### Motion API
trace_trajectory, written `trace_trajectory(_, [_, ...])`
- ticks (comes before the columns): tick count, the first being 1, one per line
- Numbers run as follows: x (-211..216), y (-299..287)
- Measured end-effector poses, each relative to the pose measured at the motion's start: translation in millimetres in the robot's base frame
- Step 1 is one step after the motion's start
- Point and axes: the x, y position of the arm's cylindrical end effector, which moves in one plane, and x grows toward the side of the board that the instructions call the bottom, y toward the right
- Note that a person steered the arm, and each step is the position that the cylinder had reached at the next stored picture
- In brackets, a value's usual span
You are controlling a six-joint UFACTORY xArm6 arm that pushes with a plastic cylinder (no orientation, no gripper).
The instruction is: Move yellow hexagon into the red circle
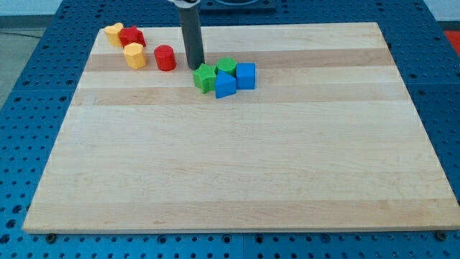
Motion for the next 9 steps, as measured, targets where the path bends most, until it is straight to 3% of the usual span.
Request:
trace_trajectory(2, [36, -99])
trace_trajectory(4, [21, -217])
trace_trajectory(6, [-37, -207])
trace_trajectory(9, [-37, -125])
